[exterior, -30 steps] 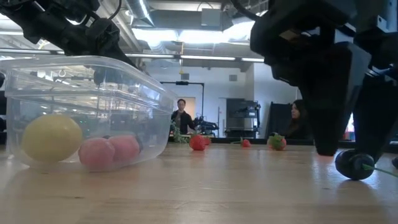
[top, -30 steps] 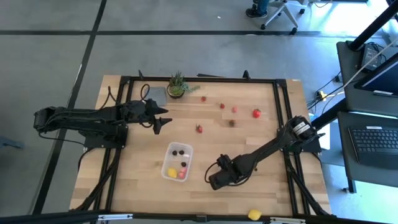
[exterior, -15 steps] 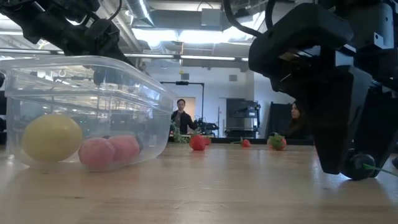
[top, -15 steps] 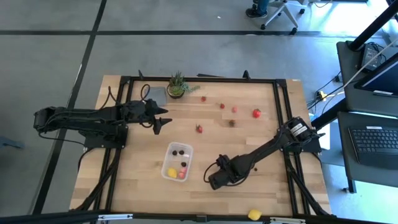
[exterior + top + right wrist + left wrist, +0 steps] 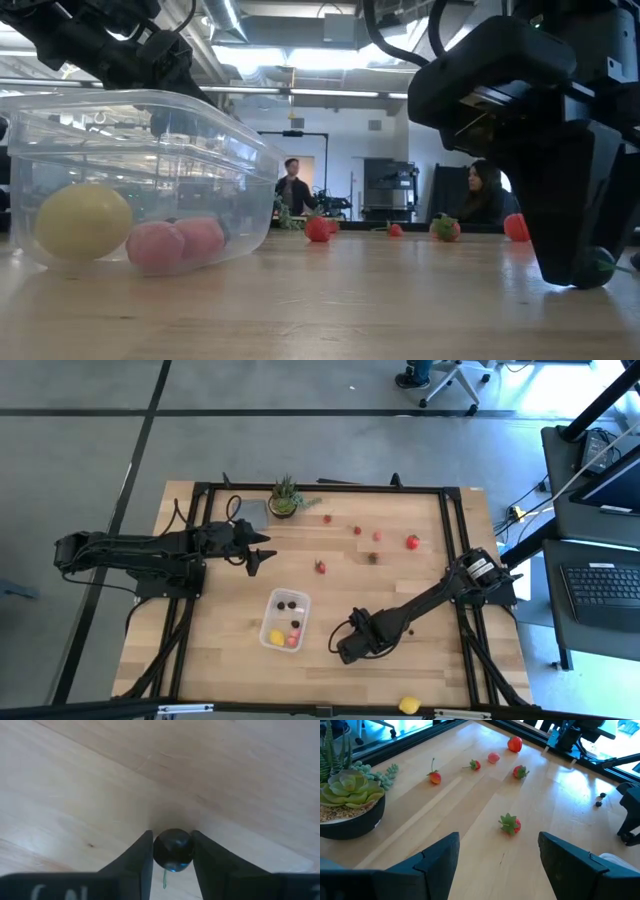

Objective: Pick and placing Produce into tupperware
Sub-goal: Put the black cherry into the transparent bin

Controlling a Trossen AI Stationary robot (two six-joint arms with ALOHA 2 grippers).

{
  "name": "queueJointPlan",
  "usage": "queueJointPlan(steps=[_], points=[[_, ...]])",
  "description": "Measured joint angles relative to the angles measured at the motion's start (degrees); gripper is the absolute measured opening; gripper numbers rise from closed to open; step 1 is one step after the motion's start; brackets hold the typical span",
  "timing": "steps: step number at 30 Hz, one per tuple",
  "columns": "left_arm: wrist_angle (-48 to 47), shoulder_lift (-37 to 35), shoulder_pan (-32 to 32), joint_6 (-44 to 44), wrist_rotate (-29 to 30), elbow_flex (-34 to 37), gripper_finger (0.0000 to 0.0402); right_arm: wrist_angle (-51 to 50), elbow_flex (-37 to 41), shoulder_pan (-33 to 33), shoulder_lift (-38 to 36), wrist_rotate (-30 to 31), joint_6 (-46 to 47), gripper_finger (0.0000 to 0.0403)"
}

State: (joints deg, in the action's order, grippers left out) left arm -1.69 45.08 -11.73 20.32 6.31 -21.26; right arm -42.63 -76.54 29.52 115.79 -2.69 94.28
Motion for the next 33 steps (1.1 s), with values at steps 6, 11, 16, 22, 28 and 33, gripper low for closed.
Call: queueJointPlan(steps=[6, 11, 16, 22, 28, 33], points=[[-0.02, 0.01, 0.01, 0.0, 0.0, 0.0, 0.0261, -1.12, -2.31, -0.56, 0.07, 0.3, -0.1, 0.0118], [0.0, 0.02, 0.02, 0.0, 0.02, 0.0, 0.0261, -1.48, -6.17, -2.78, -0.15, 3.41, -4.76, 0.0116], [0.0, 0.01, 0.0, -0.48, 0.02, 0.0, 0.0261, -1.73, -11.36, -6.47, -0.16, 7.45, -12.94, 0.0116], [0.0, 0.01, 0.02, -1.42, 0.02, 0.0, 0.0261, 2.13, -18.24, -11.88, -0.24, 14.33, -26.42, 0.0116], [0.0, 0.0, 0.02, -1.42, 0.02, 0.0, 0.0261, 19.77, -20.8, -16.34, -0.39, 16.88, -39.29, 0.0116], [0.0, 0.0, 0.02, -1.44, 0.02, 0.0, 0.0261, 23.58, -19.29, -17.75, -0.35, 16.82, -42.1, 0.0117]])
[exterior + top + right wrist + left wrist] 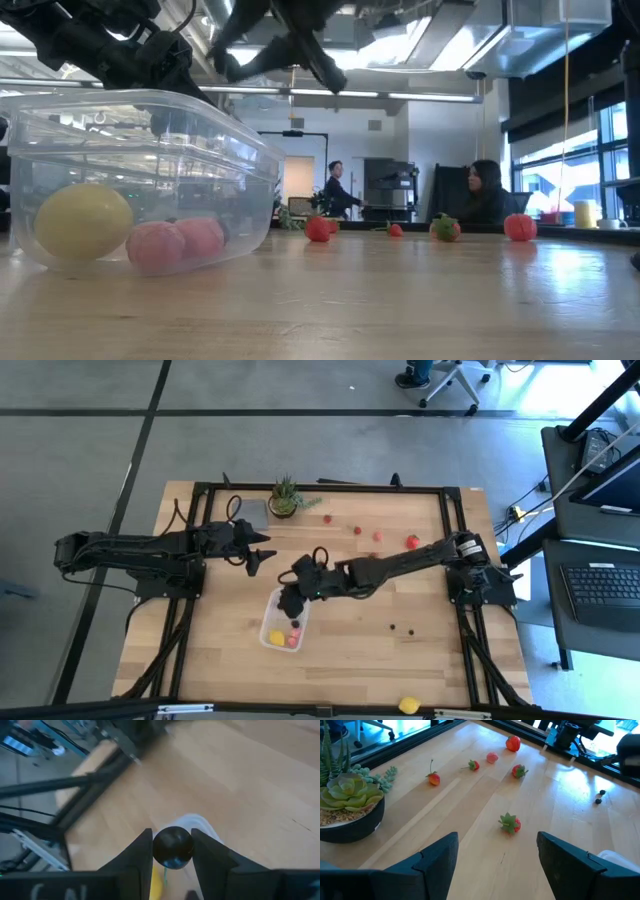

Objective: Pick and placing Produce into tupperware
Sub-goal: Put the black cherry into the transparent bin, then put the blueberry into the transparent bin

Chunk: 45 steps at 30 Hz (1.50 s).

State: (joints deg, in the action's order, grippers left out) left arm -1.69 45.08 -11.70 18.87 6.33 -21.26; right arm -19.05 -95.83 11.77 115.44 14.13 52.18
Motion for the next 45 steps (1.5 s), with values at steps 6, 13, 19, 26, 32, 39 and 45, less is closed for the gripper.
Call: queueJointPlan(steps=[6, 13, 19, 26, 32, 39, 45], points=[[-0.03, 0.0, -0.01, -0.02, 0.0, 0.0, 0.0261, 3.96, 0.23, 0.48, 4.33, -2.05, -1.84, 0.0117], [-0.11, 0.0, -0.02, -0.07, 0.02, 0.0, 0.0261, 5.52, -0.98, 1.76, 10.88, -6.32, -1.89, 0.0118], [-0.2, 0.0, 0.0, -0.07, 0.02, 0.0, 0.0261, 5.62, -1.03, 1.68, 11.69, -6.25, -1.75, 0.012], [-0.22, 0.01, 0.0, -0.04, 0.02, 0.0, 0.0261, 5.51, -1.03, 1.68, 11.12, -6.43, -1.73, 0.0146], [-0.22, 0.0, -0.02, -0.04, 0.02, 0.0, 0.0261, 5.51, -1.05, 1.68, 11.1, -8.08, -1.7, 0.0152], [-0.22, 0.0, -0.02, -0.04, 0.02, 0.0, 0.0261, 5.29, -1.03, 1.15, 9.8, -14.1, -4.42, 0.0153], [-0.35, 0.02, 0.0, -0.04, 0.02, 0.0, 0.0261, -0.85, -1.86, 0.19, 3.53, -18.51, -8.94, 0.0154]])
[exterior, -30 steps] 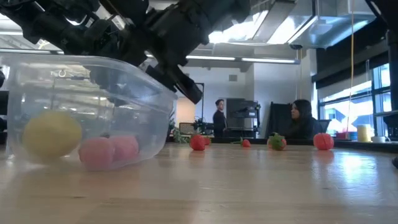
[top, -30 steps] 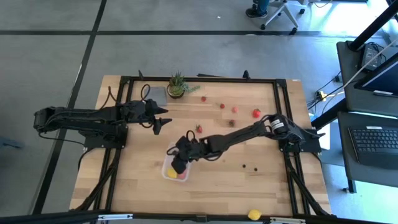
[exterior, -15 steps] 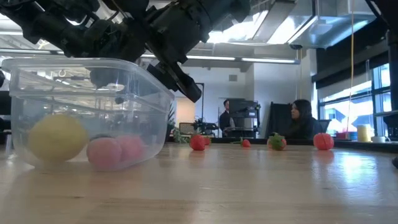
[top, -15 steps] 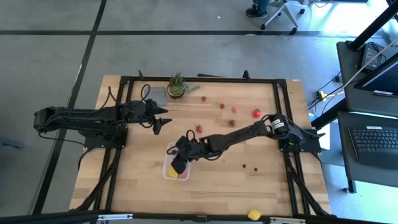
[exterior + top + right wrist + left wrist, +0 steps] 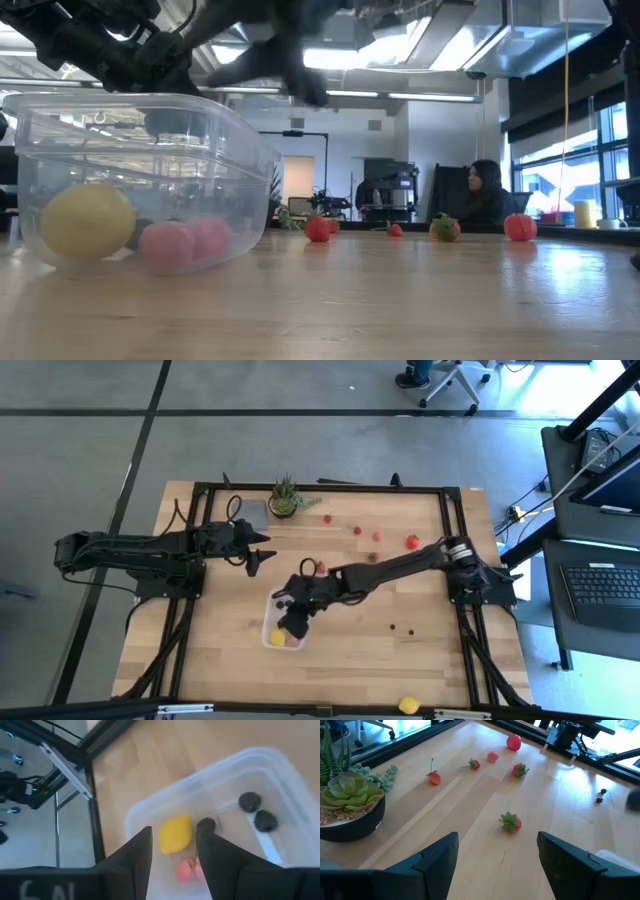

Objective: Pick and placing Produce into tupperware
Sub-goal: Put the blueberry into the transparent bin

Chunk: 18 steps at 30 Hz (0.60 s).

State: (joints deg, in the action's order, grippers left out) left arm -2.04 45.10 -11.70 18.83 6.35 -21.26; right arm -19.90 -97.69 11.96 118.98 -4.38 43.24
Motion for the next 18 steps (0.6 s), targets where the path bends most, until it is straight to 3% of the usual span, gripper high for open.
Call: queueJointPlan(steps=[5, 9, 12, 18], points=[[-0.14, 0.0, -0.02, 0.0, 0.0, 0.0, 0.0261, -16.11, -0.05, 0.29, -8.53, 6.19, 1.46, 0.0154], [-0.13, 0.0, 0.0, 0.0, 0.0, 0.0, 0.0261, -35.9, -0.03, 2.79, -14.66, 15.29, 10.89, 0.0154], [-0.14, -0.01, 0.0, 0.0, 0.0, 0.0, 0.0261, -46.56, 0.84, 6.08, -18.24, 17.87, 19.2, 0.0154], [-0.27, -0.01, 0.0, 0.0, 0.0, 0.0, 0.0261, -52.26, 5.52, 16.71, -23.5, 27.17, 37.06, 0.0154]])
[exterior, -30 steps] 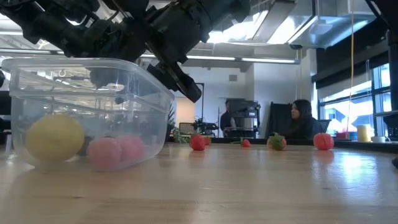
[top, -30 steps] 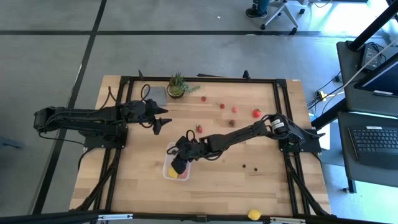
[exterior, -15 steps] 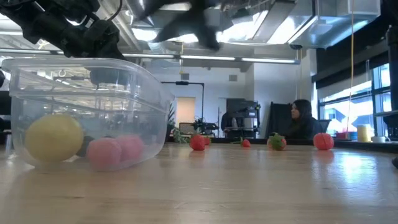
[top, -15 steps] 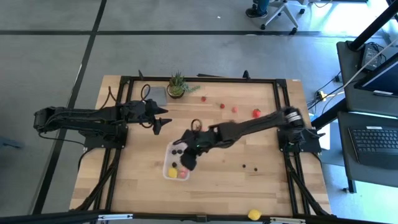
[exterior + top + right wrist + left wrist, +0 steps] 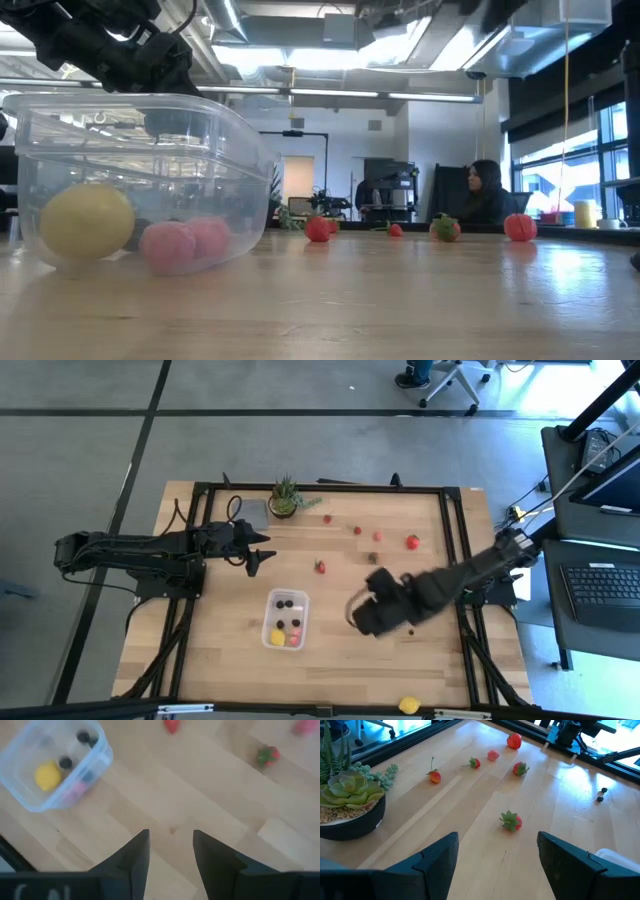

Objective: Pick and placing Produce into tupperware
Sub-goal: Put the blueberry into the transparent bin

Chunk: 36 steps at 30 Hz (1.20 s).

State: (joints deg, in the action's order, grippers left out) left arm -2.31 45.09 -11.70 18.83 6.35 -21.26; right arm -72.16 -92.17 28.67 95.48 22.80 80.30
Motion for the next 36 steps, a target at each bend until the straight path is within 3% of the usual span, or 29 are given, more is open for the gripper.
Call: queueJointPlan(steps=[6, 13, 19, 24, 36], points=[[-0.02, 0.0, -0.02, -0.09, 0.0, 0.0, 0.0261, 1.05, 7.49, 11.76, -1.76, 17.7, 13.68, 0.0154], [-0.02, 0.0, 0.0, -1.88, 0.0, 0.0, 0.0261, 12.11, 17.92, 17.51, 1.99, 22.2, 8.15, 0.0154], [-0.02, -0.01, -0.02, -1.4, 0.0, 0.0, 0.0261, 19.14, 28.2, 20.93, 4.47, 26.99, 22.04, 0.0154], [-0.02, 0.0, -0.02, -1.38, 0.0, 0.0, 0.0261, 21.99, 33.89, 25.01, 5.33, 27.68, 30.51, 0.0154], [-0.02, 0.01, 0.0, -1.38, 0.0, 0.0, 0.0261, 25.41, 41.0, 29.3, 5.36, 21.51, 30.41, 0.0154]])
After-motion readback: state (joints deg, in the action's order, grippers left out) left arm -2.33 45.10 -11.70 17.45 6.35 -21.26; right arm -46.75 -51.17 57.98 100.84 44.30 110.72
